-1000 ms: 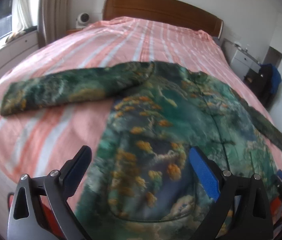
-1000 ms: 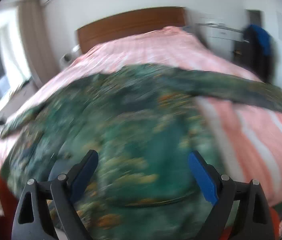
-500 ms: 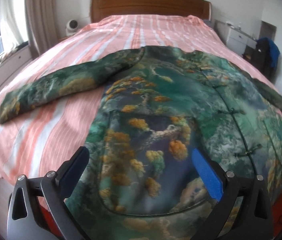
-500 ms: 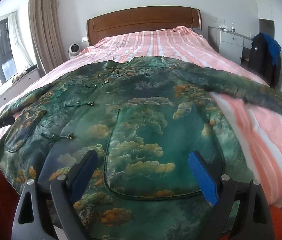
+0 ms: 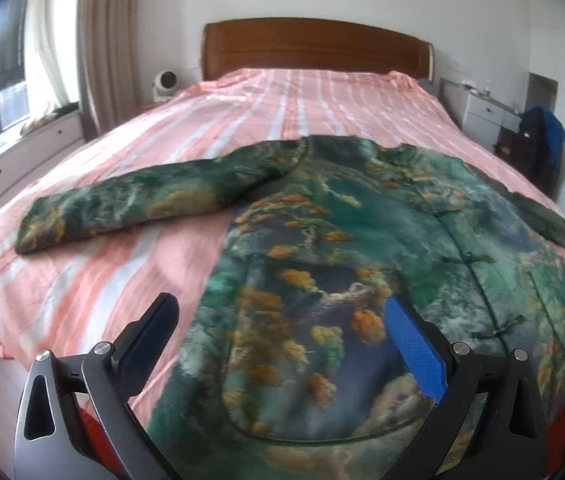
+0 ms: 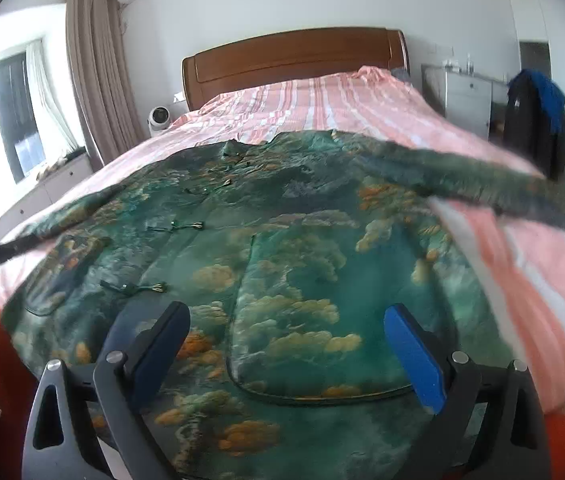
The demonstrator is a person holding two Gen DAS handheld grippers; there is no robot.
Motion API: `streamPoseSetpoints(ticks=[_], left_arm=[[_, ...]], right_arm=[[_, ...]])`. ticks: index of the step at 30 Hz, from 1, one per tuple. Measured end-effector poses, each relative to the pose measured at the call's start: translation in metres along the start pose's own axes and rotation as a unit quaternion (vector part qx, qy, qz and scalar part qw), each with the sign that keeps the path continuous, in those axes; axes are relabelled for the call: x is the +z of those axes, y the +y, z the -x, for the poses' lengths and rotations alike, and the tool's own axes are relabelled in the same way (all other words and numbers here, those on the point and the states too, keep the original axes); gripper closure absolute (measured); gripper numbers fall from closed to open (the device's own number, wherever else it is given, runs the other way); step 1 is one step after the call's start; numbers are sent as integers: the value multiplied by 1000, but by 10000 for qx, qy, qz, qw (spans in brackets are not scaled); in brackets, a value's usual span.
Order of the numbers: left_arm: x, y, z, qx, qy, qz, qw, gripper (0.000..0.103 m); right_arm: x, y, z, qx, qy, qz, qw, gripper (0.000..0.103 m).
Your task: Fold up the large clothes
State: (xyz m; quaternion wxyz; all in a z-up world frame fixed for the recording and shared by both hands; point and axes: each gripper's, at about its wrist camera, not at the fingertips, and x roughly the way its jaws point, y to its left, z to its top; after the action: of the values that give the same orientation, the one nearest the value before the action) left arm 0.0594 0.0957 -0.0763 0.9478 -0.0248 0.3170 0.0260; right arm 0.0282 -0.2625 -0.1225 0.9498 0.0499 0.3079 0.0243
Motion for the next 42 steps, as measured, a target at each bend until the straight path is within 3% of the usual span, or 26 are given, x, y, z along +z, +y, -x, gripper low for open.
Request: streamPoseSetpoints(ticks=[13,42], left_arm=[[-2,14,2,291,-129,190,9993,1],[-2,21,-2,642,-116,327,9973,1]], right_arm=[[-1,15,-2,-293,-120,544,9980,6],[-2,20,2,-260,-264,661,9971,6]])
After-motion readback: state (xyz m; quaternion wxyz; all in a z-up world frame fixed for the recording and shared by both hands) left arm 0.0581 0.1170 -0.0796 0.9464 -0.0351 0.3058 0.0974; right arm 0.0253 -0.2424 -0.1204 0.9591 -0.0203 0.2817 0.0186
